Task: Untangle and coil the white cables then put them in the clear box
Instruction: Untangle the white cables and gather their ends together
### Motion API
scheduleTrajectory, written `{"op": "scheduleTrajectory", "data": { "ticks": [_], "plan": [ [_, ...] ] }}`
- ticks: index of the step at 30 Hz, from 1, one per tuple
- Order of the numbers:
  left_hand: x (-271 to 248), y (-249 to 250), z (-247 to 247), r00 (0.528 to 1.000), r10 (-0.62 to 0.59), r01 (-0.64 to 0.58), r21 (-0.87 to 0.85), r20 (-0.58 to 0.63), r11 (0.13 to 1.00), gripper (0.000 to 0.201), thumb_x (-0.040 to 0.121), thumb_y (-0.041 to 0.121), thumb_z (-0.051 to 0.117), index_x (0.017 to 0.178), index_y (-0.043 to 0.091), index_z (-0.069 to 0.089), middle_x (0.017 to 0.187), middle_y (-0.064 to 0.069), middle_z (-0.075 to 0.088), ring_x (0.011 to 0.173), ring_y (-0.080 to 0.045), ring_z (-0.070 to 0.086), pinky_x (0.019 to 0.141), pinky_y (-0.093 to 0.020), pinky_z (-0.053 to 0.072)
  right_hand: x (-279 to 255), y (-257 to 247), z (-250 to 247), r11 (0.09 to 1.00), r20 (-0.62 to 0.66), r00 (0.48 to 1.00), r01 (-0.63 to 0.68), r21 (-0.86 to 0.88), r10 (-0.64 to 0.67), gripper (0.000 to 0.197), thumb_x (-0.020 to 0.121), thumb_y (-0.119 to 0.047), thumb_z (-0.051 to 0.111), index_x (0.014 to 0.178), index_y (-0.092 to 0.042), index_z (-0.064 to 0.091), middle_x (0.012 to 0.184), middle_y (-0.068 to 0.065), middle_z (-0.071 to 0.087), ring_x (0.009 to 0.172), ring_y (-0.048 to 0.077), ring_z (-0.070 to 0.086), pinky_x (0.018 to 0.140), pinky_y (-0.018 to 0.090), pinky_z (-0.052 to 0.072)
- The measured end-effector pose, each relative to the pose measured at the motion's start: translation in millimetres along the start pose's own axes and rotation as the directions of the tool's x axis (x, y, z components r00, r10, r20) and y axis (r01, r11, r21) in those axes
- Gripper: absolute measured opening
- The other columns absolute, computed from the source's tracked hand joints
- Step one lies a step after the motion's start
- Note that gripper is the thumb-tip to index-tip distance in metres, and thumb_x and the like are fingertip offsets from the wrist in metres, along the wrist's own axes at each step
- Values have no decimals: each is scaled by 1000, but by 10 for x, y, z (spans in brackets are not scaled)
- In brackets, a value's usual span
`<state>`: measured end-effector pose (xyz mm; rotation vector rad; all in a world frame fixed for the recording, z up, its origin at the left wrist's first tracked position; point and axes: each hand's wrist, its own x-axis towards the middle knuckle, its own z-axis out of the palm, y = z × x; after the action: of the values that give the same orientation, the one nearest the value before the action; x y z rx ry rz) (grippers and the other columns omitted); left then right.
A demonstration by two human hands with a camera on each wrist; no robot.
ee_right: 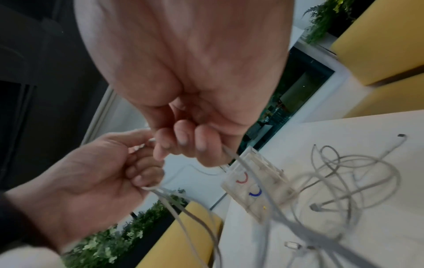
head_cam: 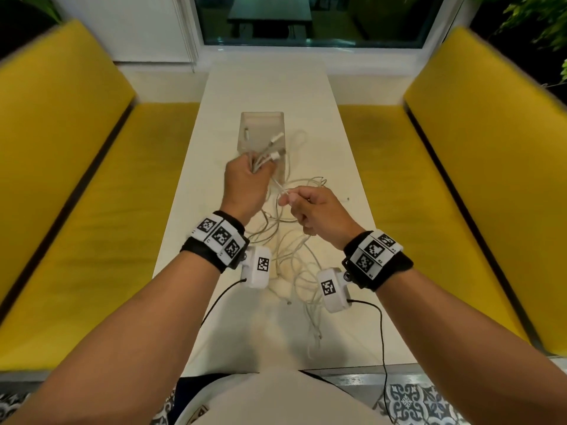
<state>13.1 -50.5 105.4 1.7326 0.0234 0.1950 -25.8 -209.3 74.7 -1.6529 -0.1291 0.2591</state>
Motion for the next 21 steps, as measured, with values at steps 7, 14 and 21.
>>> {"op": "scheduleTrajectory", "data": {
  "ticks": [7,14,21],
  "plan": [
    [293,46,-311,979,-7,-25,-152,-205,988,28,81,39,71,62,30,53,59,6,45,58,-19,38,59,-38,36,-114,545,-137,992,43,992,-123,-2,123,37,104,-34,51,78,-9,59,60,-1,35,50,14,34,53,31,36],
    [394,190,-368,929,31,-131,-247,-370,960,19,86,32,72,76,24,58,67,4,54,65,-21,47,65,-38,45,-187,949,33,970,118,980,-135,-203,162,46,106,-38,45,73,-10,58,56,1,48,53,16,45,59,22,41],
    [274,121,-343,986,-30,16,-88,-162,996,36,80,47,78,66,26,53,53,15,51,49,-9,43,52,-27,40,-80,688,82,990,-103,985,-138,15,139,40,108,-31,41,75,-11,54,53,-3,34,45,13,32,50,33,45]
  ]
}}
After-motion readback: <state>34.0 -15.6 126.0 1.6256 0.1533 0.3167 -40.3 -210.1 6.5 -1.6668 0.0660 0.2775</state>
